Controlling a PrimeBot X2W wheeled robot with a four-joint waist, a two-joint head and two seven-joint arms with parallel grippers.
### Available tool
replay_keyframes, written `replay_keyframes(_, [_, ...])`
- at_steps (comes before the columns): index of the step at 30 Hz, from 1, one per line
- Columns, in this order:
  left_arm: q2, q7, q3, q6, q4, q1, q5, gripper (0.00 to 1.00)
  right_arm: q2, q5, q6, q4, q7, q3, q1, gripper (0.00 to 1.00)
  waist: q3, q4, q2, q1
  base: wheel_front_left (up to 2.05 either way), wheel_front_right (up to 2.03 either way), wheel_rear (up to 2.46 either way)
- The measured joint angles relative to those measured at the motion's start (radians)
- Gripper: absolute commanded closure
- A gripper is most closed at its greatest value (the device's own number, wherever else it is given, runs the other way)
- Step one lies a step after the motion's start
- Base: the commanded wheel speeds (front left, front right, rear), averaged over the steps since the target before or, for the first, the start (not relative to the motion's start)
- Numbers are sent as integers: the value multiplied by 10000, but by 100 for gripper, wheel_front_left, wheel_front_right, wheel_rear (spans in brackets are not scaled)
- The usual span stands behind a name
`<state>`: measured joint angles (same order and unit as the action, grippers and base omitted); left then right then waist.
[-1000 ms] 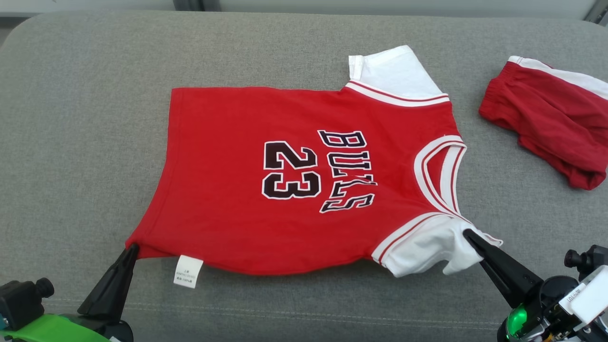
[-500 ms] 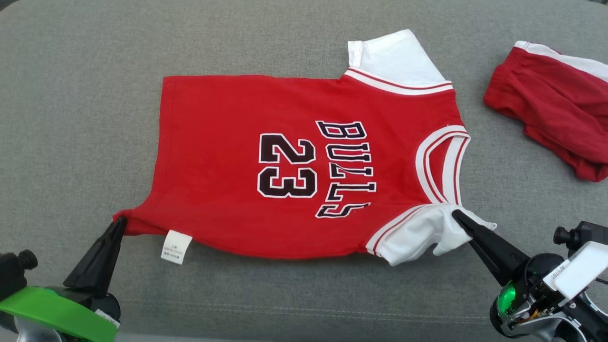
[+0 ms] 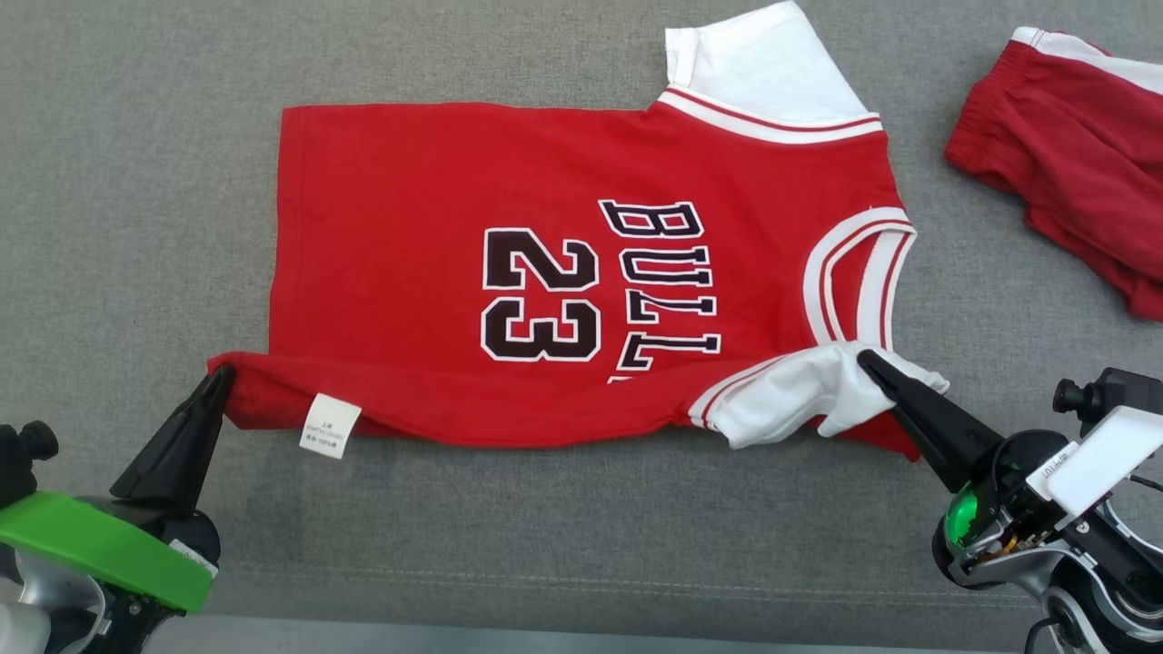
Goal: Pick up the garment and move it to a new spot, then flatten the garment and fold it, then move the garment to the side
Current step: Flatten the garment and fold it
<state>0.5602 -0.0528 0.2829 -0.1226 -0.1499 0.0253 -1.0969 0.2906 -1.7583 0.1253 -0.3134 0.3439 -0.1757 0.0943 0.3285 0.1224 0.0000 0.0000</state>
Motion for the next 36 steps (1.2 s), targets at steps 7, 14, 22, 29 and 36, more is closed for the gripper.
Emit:
replay_keyframes(7, [6, 171, 104, -4, 211, 530, -2, 100, -12, 86, 8, 320, -90, -29, -507, 100, 374, -7, 0, 0, 0, 0, 0])
replay_keyframes(14, [27, 259, 151, -4, 560, 1126, -2, 100, -67, 270, 10, 729, -155, -113, -967, 100, 667, -13, 0, 0, 0, 0, 0])
replay_keyframes(22, [21, 272, 324, -6, 874, 1362, -79, 100, -155, 382, 12, 1116, -313, -171, -1274, 100, 873, -71, 0, 0, 0, 0, 0])
replay_keyframes(29, [-44, 268, 481, -6, 1097, 1586, -90, 100, -244, 516, 12, 1375, -447, -173, -1531, 100, 1056, -95, 0, 0, 0, 0, 0])
replay_keyframes(36, [-73, 255, 650, -6, 1264, 1823, -105, 100, -249, 604, 12, 1630, -529, -173, -1694, 100, 1119, -109, 0, 0, 0, 0, 0])
